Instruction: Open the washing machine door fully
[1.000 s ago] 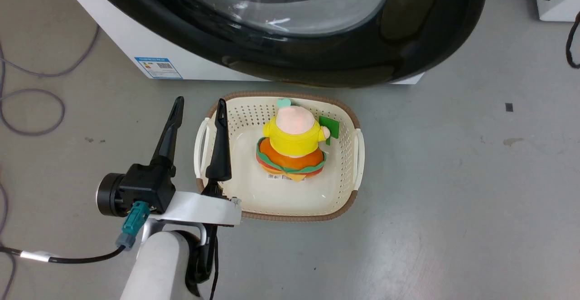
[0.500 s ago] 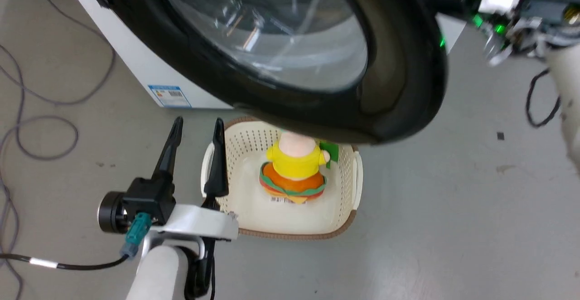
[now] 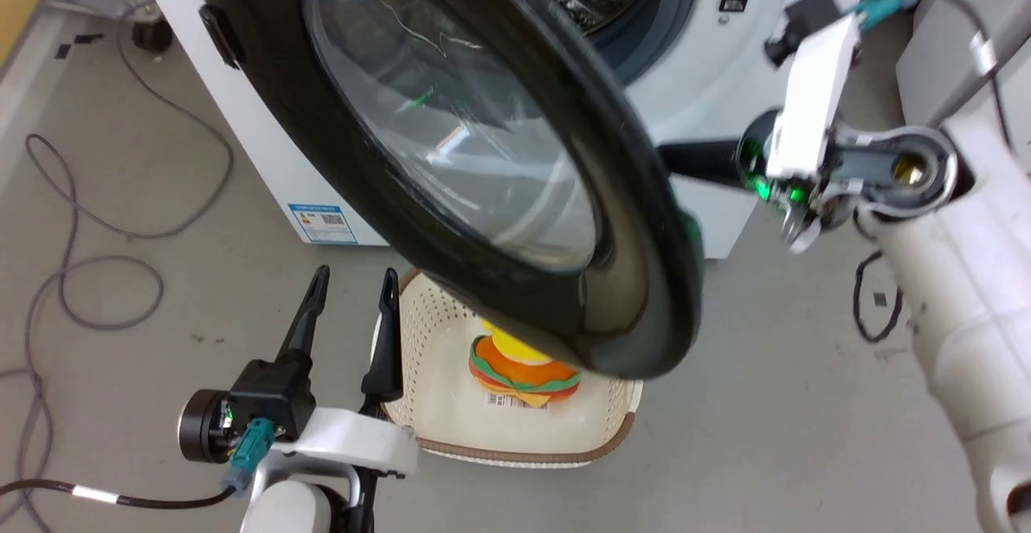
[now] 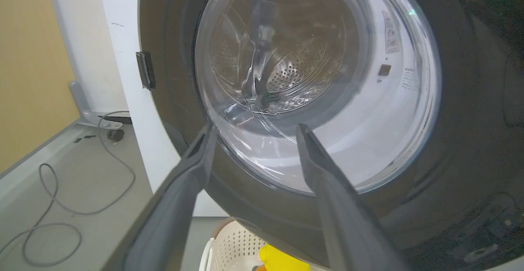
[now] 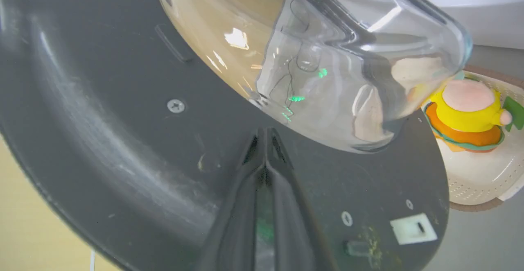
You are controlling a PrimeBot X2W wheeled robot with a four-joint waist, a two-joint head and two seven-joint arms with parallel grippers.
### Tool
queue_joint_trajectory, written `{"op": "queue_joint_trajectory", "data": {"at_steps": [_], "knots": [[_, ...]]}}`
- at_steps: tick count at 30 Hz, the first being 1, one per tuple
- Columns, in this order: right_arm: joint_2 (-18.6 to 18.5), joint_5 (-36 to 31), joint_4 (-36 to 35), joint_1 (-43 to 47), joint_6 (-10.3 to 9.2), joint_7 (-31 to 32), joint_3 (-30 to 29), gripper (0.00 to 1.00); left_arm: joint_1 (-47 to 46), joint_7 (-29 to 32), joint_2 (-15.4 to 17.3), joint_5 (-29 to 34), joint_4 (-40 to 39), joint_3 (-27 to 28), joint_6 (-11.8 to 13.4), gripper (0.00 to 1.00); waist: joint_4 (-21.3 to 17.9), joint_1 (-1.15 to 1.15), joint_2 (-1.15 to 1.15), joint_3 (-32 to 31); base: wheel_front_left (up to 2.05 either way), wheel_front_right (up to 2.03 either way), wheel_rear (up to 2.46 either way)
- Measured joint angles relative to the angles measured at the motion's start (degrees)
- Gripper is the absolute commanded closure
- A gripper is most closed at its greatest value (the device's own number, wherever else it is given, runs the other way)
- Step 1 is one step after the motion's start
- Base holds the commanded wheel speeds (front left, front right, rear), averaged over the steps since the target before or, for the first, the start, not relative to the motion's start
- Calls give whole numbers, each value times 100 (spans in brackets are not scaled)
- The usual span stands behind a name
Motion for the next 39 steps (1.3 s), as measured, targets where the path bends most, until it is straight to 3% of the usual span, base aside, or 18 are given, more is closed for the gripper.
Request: {"op": "queue_joint_trajectory", "data": {"at_steps": [22, 29, 30, 31, 32, 33, 39], "knots": [[419, 314, -934, 1601, 0, 377, 238, 100, 365, 0, 0, 52, 124, -2, -31, 0, 102, 0, 0, -405, 0, 0, 0], [523, 391, -1162, 1985, 0, -4, 68, 100, 366, 0, -1, 51, 126, 2, -30, 0, 26, 0, 0, -370, 0, 0, 0], [527, 392, -1211, 2055, 0, -205, -23, 87, 366, 0, -1, 49, 126, 1, -30, 0, 18, 0, 0, -365, 0, 0, 0], [531, 392, -1271, 2128, 0, -397, -113, 65, 366, 0, -1, 49, 127, 3, -29, 0, 6, 0, 0, -361, 0, 0, 0], [536, 392, -1334, 2213, 0, -624, -236, 38, 366, 0, -1, 49, 133, 5, -29, 0, -3, 0, 0, -360, 0, 0, 0], [554, 402, -1374, 2301, 0, -887, -380, 0, 366, 0, -1, 49, 136, 9, -29, 0, -13, 0, 0, -360, 0, 0, 0], [612, 387, -1597, 3014, 0, -2541, -1245, 0, 383, 0, -1, 46, 200, 32, -27, 0, -73, 0, 0, -444, 0, 0, 0]]}}
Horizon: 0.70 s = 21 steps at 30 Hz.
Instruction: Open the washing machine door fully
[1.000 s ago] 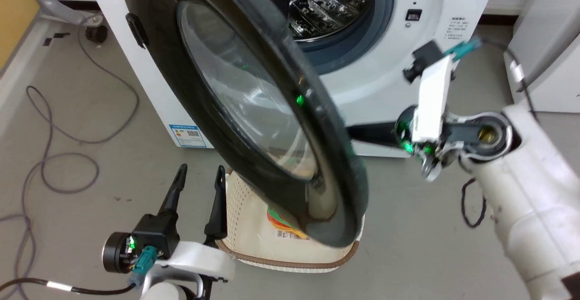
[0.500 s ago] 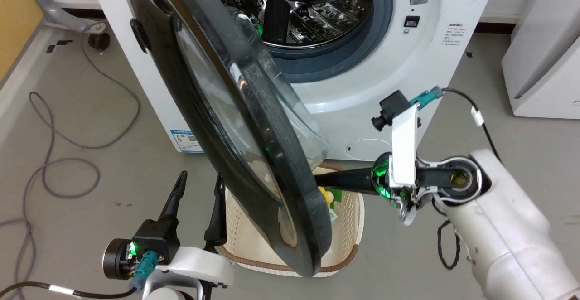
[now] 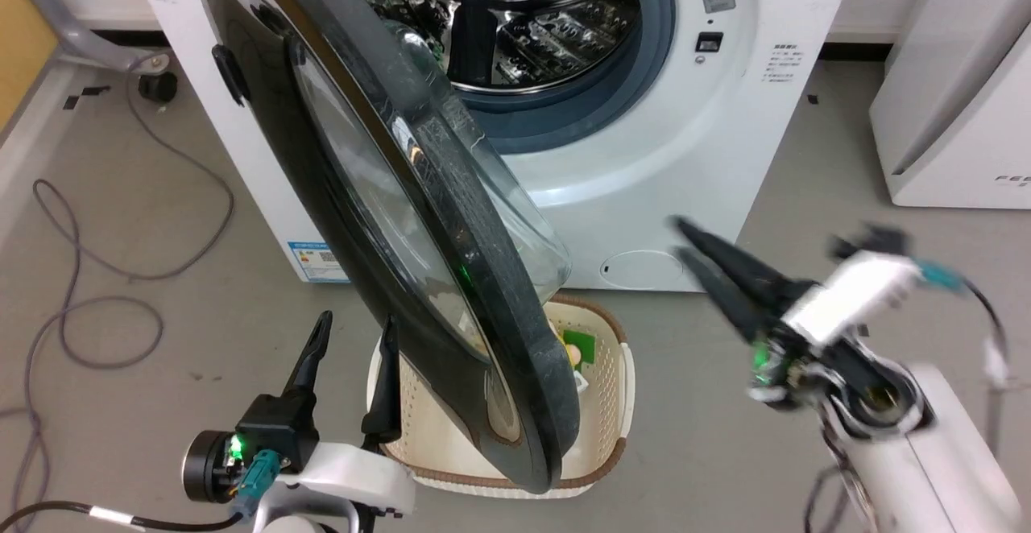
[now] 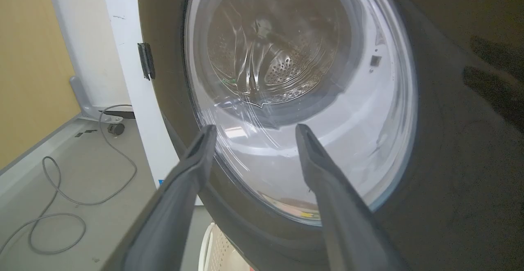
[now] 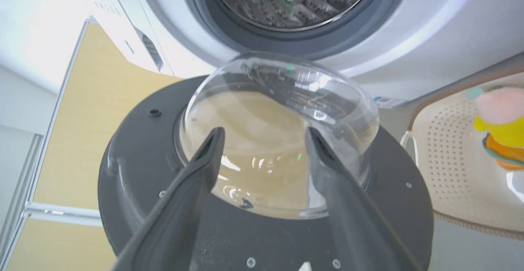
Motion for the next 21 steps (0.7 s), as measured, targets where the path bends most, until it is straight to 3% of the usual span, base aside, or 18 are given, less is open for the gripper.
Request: {"op": "queue_joint_trajectory", "data": {"at_steps": [12, 16, 18, 19, 21], "knots": [[3, -904, -20, 1629, 0, -3027, -978, 0, 244, 0, 0, 1, 130, 133, 0, 0, -175, 0, 0, -291, 0, 0, 0], [-122, -1909, 54, 1879, 0, -4109, -1005, 0, 251, 0, 0, 2, 167, 191, 0, 0, -228, 0, 0, -343, 0, 0, 0], [-159, -2566, 103, 1951, 0, -4365, -1098, 0, 271, 0, 0, 3, 185, 202, -1, 0, -247, 0, 0, -366, 0, 0, 0], [-161, -3383, 94, 1991, 0, -4433, -1406, 0, 315, 0, 0, 3, 196, 212, 0, 0, -263, 0, 0, -388, 0, 0, 0], [-60, -4273, -232, 2047, 0, -4447, -1968, 0, 326, 0, 0, 3, 201, 220, 0, 0, -277, 0, 0, -402, 0, 0, 0]]}}
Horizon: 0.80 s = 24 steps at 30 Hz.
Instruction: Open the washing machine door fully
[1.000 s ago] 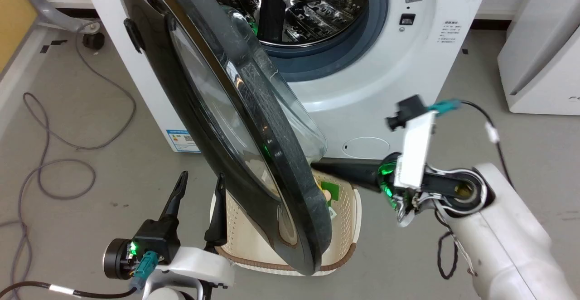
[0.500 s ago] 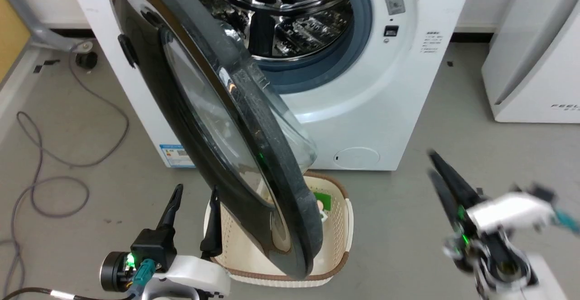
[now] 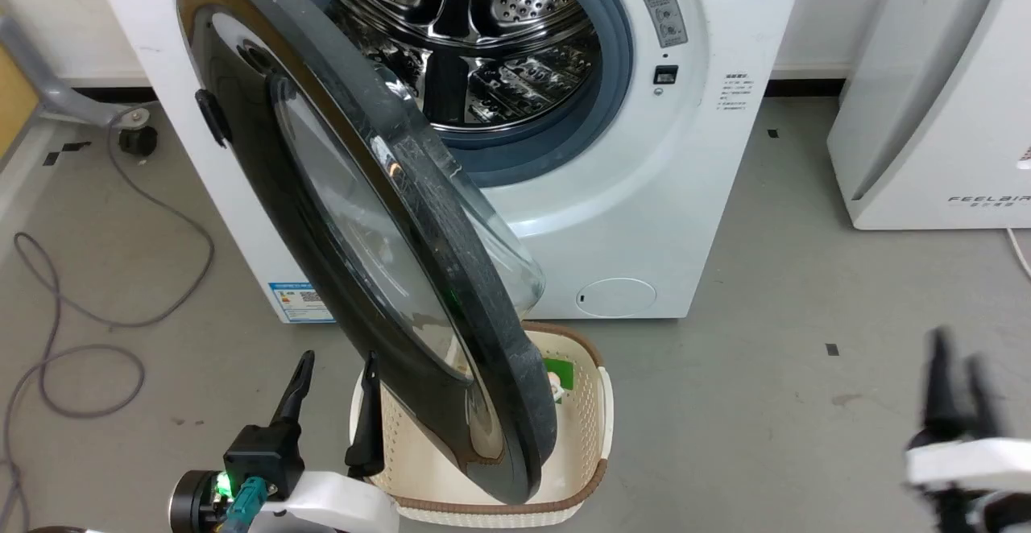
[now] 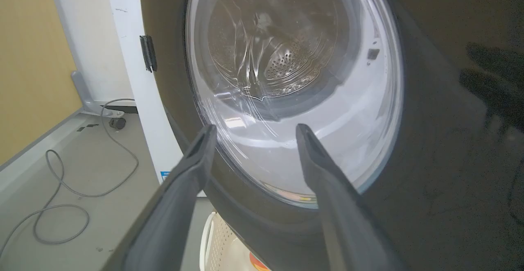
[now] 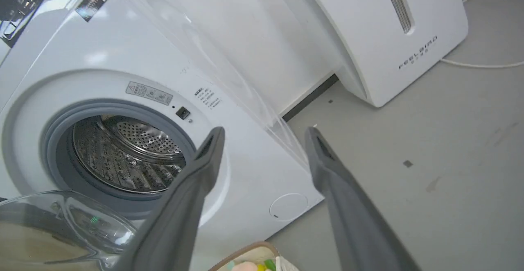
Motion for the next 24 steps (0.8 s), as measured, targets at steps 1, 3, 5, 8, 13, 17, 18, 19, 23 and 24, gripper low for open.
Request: {"op": "queue_joint_trajectory", "data": {"at_steps": [1, 3, 5, 8, 13, 17, 18, 19, 23, 24], "knots": [[73, -455, -243, 23, 0, -1, -231, 0, 0, 0, 0, 0, 0, 0, 0, 0, -1, 0, 0, -5, 0, 0, 0], [212, -1303, -748, 110, 1, -2, -508, 0, 0, 0, -1, 1, 7, 0, -1, 0, 3, 0, 0, -19, 0, 0, 0], [334, -1917, -1200, 241, 1, -2, -590, 0, 1, 0, -1, 0, 12, -2, 0, 0, 8, 0, 0, -41, 0, 0, 0], [366, -2685, -1760, 493, 1, -2, -312, 0, 7, 0, -1, 0, 31, 1, 0, 0, 14, 0, 0, -96, 0, 0, 0], [393, -3404, -2192, 958, 2, -2, 155, 0, 36, 0, -1, 0, 44, -1, 0, 0, 33, 0, 0, -174, 0, 0, 0], [397, -3775, -2353, 1289, 2, 41, 417, 0, 116, 0, -1, 2, 62, 1, 0, 0, 33, 1, 0, -202, 0, 0, 0], [396, -3829, -2365, 1350, 2, 102, 472, 0, 119, 0, -1, 5, 68, 3, 0, 0, 30, 1, 0, -206, 0, 0, 0], [397, -3833, -2371, 1416, 2, 148, 528, 0, 119, 0, -1, 10, 68, 7, -1, 0, 25, 1, 0, -210, 0, 0, 0], [398, -3817, -2215, 1573, 2, 266, 649, 0, 120, 0, 0, 44, 89, 18, -20, 0, 14, 0, 0, -207, 0, 0, 0], [398, -3813, -2160, 1585, 2, 283, 660, 0, 120, 0, -1, 45, 99, 15, -35, 0, 13, 1, 0, -206, 0, 0, 0]]}}
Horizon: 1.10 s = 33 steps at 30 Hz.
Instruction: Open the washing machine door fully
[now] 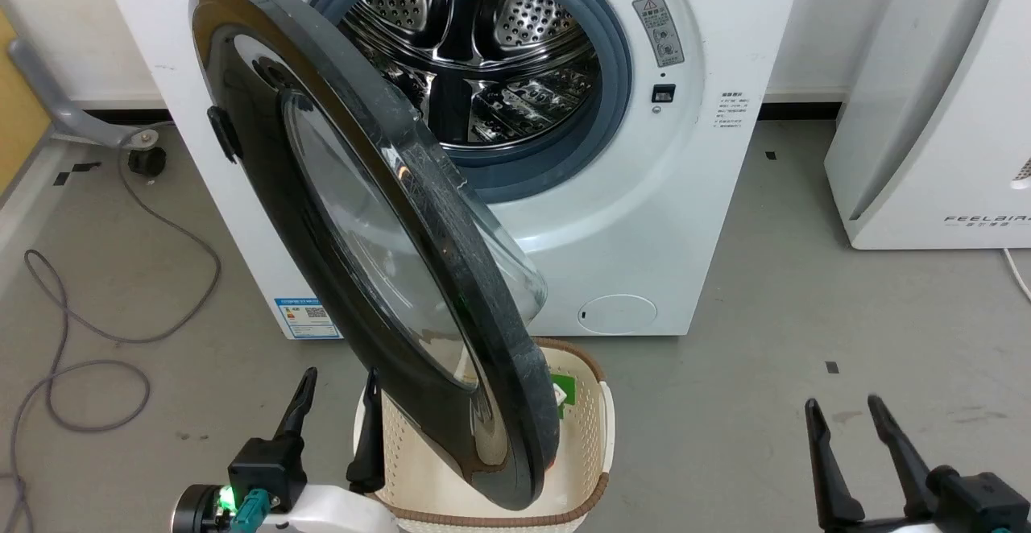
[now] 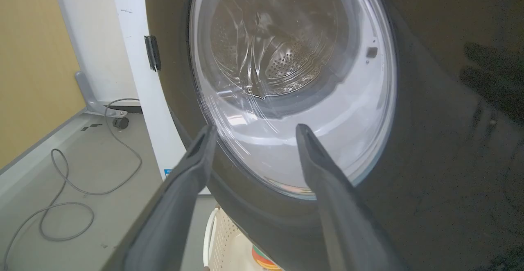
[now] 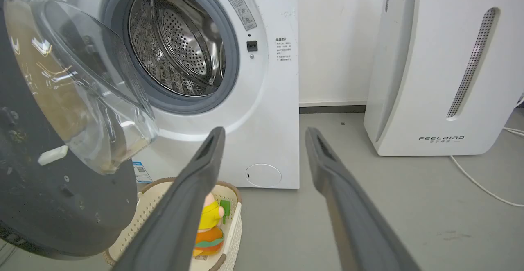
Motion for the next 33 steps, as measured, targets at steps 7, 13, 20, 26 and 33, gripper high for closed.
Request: {"op": "queue_joint_trajectory", "data": {"at_steps": [7, 13, 20, 26, 33], "knots": [[0, 93, 375, 18, 0, 21, 40, 0, 4, 0, 0, -4, 127, -13, -16, 0, -15, 0, 0, 8, 0, 0, 0], [0, 92, 543, -91, 0, 11, 47, 0, 6, 0, 0, -49, 307, -48, -68, 100, 8, 0, 0, 16, 0, 0, 0], [0, 90, 649, -146, 0, -36, 46, 0, 5, 0, 0, -55, 361, -73, -119, 100, 38, 0, 0, 46, 0, 0, 0], [0, 93, 734, -198, 0, -81, 62, 0, -14, 0, 0, -52, -366, -38, -1, 100, 105, 0, 0, 73, 0, 0, 0], [0, 164, 786, -221, 0, -108, 92, 0, -206, -5, 0, 37, -1697, 14, 111, 100, 167, 0, 0, 98, 0, 0, 0]]}}
